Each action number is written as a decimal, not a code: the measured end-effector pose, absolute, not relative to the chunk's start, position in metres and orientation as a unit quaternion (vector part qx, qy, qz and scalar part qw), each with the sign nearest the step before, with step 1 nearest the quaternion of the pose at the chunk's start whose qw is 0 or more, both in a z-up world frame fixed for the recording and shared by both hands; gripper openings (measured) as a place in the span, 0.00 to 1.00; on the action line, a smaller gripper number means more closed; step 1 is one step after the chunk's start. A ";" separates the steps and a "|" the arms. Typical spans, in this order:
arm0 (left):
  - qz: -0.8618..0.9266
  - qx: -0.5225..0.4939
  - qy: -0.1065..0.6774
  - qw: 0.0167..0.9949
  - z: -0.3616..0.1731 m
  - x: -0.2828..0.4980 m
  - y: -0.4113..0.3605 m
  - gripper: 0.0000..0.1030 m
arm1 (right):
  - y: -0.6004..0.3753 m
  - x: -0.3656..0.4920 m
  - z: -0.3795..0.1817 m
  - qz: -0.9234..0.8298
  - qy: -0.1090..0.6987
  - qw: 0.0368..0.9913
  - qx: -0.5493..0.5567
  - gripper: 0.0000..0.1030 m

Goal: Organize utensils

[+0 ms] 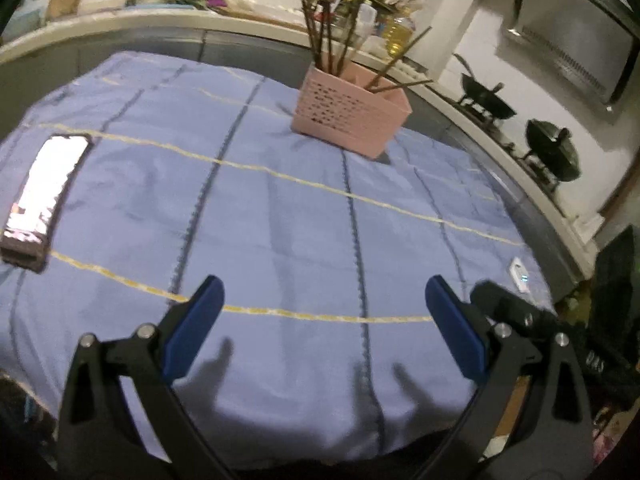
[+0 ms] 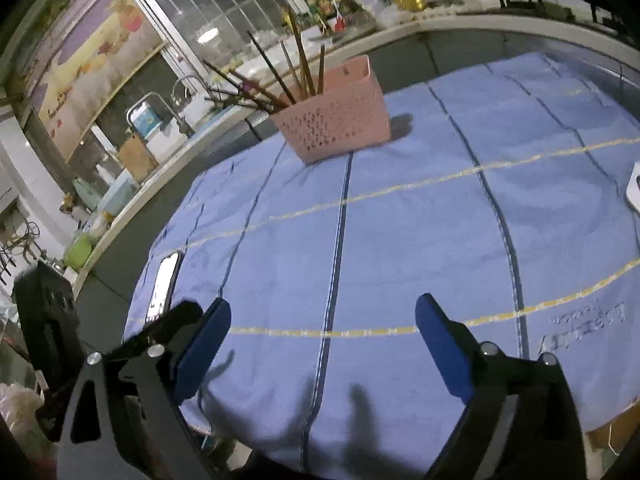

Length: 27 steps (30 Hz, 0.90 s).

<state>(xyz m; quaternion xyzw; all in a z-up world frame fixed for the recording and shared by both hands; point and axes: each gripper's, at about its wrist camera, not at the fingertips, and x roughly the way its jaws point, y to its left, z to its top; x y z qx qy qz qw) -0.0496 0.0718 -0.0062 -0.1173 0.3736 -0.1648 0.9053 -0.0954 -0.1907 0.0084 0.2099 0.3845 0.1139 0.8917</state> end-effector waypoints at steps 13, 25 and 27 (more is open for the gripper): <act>-0.045 0.039 0.296 0.953 0.068 -0.022 0.046 0.94 | -0.195 -0.090 0.052 0.078 0.311 0.934 0.156 0.89; 0.048 -0.009 0.214 0.976 0.147 -0.017 0.139 0.94 | -0.183 -0.073 0.106 0.112 0.248 0.951 0.143 0.89; 0.100 0.003 0.192 0.976 0.163 -0.026 0.169 0.94 | -0.179 -0.069 0.110 0.122 0.245 0.952 0.139 0.89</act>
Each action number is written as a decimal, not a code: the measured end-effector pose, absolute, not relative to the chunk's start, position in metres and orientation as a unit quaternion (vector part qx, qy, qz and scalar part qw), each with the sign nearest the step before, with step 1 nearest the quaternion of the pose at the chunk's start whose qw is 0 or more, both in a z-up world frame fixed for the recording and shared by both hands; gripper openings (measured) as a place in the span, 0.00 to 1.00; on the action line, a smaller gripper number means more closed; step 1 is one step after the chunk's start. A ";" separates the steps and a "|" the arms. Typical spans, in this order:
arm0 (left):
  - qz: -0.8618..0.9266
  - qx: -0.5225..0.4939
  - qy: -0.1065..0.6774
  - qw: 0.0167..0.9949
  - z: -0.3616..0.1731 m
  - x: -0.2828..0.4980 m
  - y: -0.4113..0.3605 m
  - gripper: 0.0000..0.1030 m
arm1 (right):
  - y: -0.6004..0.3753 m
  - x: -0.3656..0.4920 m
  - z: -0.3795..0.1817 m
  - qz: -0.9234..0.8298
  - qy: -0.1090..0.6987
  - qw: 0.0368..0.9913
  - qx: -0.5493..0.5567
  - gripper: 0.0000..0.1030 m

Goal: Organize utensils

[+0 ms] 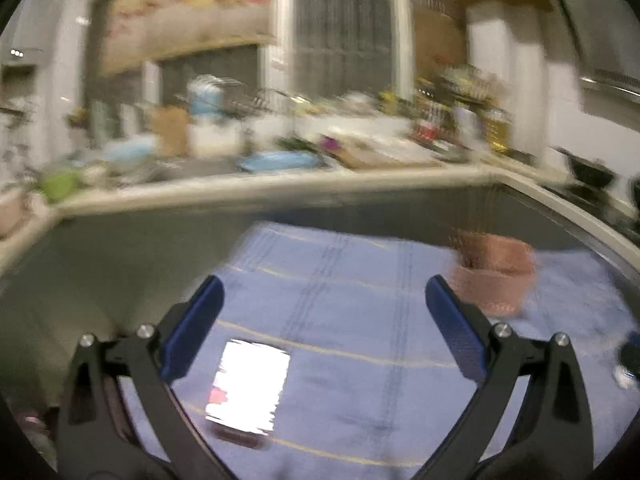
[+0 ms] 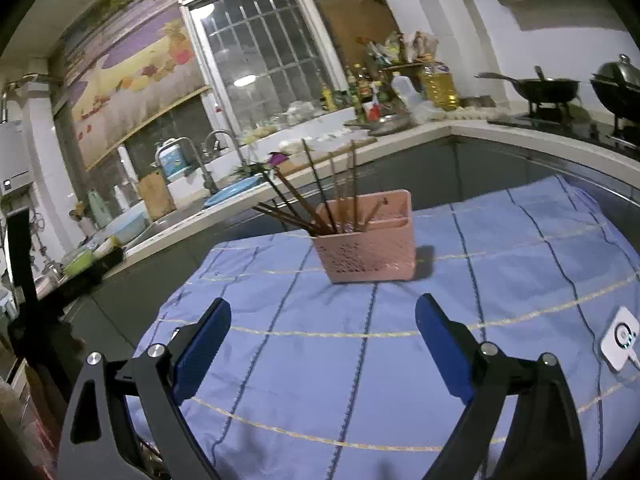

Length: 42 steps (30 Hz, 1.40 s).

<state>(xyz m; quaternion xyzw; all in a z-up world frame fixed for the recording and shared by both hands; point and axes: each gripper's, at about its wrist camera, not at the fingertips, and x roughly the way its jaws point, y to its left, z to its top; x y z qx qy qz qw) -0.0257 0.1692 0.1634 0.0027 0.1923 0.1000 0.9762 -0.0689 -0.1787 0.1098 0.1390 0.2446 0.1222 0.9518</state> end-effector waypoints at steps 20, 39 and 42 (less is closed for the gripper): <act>0.215 -0.004 0.224 0.951 0.171 -0.030 0.278 0.94 | -0.139 -0.058 0.092 0.164 0.285 0.933 0.147 0.89; 0.028 0.056 0.257 0.964 0.095 0.014 0.069 0.94 | -0.176 -0.053 0.059 0.098 0.311 0.927 0.185 0.89; 0.017 0.055 0.255 0.965 0.097 0.009 0.058 0.94 | -0.180 -0.053 0.060 0.095 0.308 0.928 0.186 0.89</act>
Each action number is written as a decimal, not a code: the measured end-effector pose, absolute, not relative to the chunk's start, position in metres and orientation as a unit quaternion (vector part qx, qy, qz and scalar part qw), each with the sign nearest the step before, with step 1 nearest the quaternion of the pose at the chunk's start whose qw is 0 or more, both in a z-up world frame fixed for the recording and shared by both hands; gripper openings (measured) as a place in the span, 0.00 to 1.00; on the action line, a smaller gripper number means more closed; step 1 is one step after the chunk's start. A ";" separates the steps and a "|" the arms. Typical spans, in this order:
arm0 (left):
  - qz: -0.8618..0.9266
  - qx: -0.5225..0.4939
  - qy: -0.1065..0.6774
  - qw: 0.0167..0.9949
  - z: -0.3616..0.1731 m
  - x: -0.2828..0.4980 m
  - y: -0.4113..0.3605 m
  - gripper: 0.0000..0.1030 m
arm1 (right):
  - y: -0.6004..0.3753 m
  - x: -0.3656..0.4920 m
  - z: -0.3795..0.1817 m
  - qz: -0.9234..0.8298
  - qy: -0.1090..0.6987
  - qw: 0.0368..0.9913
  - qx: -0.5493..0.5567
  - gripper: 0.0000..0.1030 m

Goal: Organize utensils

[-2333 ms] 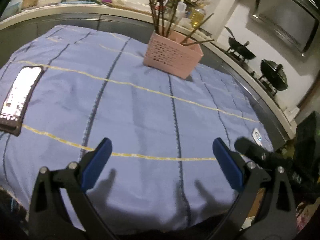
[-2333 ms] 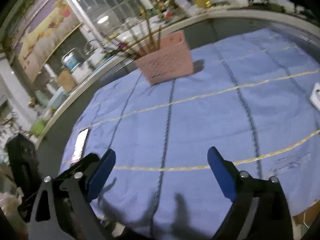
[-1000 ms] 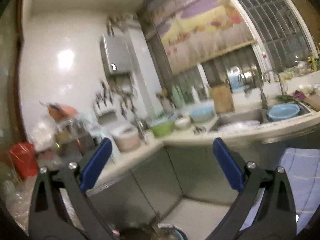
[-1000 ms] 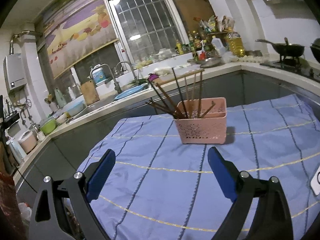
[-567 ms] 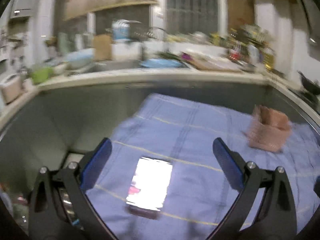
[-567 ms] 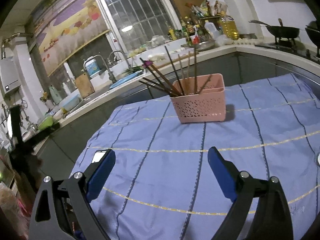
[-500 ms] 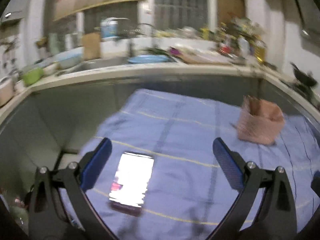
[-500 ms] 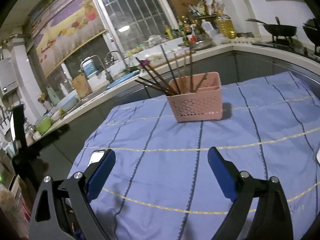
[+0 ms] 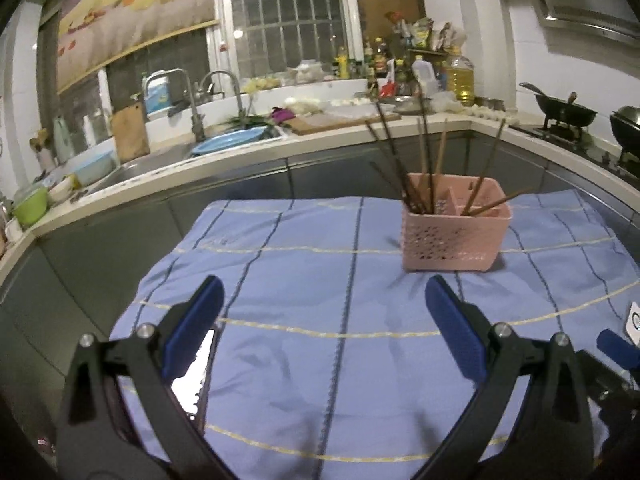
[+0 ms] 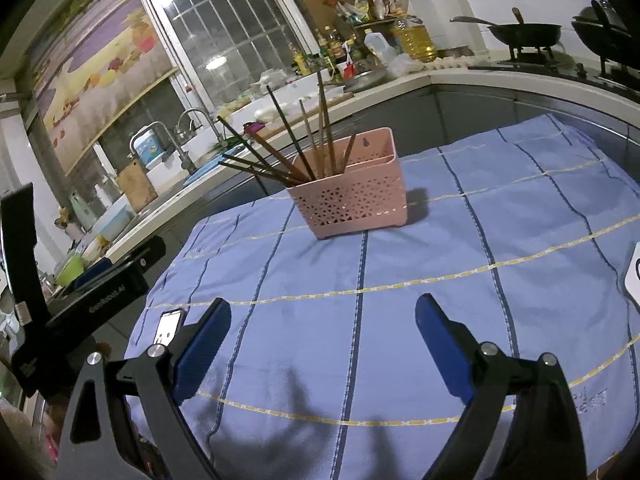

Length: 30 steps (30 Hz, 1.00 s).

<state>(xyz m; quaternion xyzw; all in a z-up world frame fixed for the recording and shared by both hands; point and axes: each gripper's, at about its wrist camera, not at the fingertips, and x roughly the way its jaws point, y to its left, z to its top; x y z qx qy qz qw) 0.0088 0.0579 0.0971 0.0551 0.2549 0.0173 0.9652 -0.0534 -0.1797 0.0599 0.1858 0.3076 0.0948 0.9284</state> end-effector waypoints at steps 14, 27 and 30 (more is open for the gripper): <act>-0.021 0.065 0.268 0.961 0.095 0.001 0.030 0.94 | -0.190 -0.060 0.063 0.085 0.294 0.930 0.201 0.89; -0.035 0.064 0.293 0.953 0.082 0.000 0.026 0.94 | -0.193 -0.064 0.064 0.069 0.282 0.935 0.205 0.89; -0.031 0.066 0.295 0.953 0.079 0.000 0.027 0.94 | -0.193 -0.064 0.063 0.068 0.284 0.934 0.206 0.89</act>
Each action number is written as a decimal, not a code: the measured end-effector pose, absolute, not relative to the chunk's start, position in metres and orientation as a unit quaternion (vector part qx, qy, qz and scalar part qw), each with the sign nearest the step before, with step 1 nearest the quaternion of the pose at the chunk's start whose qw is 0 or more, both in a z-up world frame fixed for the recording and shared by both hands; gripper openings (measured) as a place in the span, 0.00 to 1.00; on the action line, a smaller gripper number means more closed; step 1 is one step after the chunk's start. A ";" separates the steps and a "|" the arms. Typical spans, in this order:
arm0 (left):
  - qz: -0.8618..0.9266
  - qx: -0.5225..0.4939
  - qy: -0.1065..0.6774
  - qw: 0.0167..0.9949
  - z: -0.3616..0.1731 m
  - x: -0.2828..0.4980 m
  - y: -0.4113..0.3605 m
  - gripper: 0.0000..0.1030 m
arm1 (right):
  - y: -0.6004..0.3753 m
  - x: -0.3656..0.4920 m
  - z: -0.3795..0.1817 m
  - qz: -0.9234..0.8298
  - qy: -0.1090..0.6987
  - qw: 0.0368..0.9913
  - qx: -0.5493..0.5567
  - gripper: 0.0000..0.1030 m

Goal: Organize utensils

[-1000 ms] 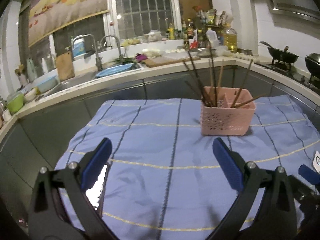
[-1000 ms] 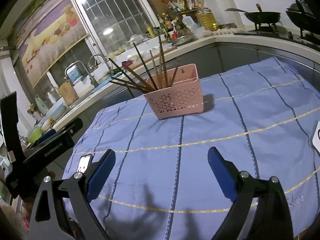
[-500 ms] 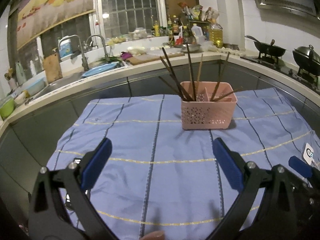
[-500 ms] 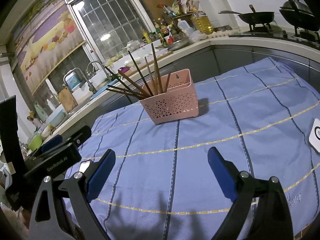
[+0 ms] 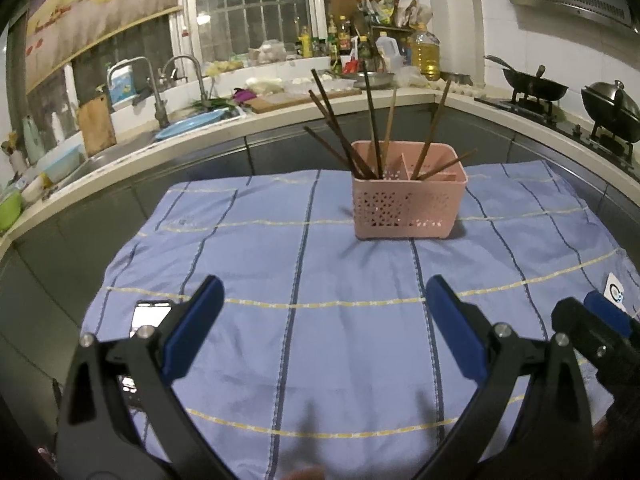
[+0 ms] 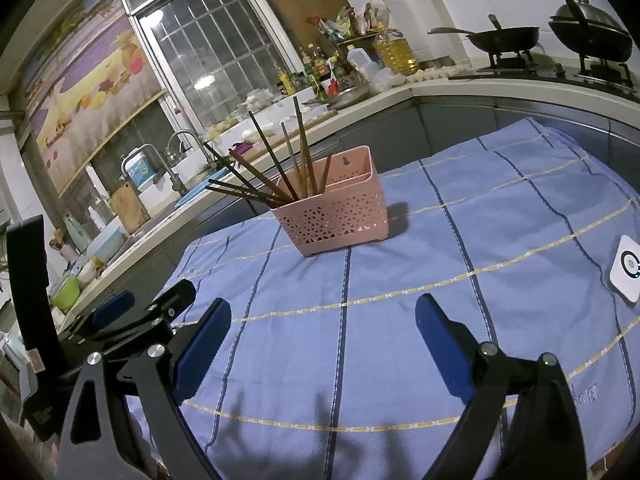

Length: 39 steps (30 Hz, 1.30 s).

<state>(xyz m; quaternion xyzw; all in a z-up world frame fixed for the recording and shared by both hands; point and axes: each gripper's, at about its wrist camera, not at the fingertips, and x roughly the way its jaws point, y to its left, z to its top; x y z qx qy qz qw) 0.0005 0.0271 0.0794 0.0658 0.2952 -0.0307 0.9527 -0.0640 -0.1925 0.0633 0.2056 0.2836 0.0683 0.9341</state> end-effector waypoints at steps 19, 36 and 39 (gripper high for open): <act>-0.042 0.080 0.299 0.950 0.071 -0.005 0.018 0.94 | -0.198 -0.065 0.061 0.056 0.283 0.933 0.216 0.89; -0.052 0.087 0.308 0.946 0.065 -0.007 0.010 0.94 | -0.199 -0.065 0.060 0.056 0.284 0.932 0.218 0.89; -0.052 0.087 0.309 0.946 0.065 -0.007 0.009 0.94 | -0.199 -0.065 0.060 0.056 0.284 0.932 0.218 0.89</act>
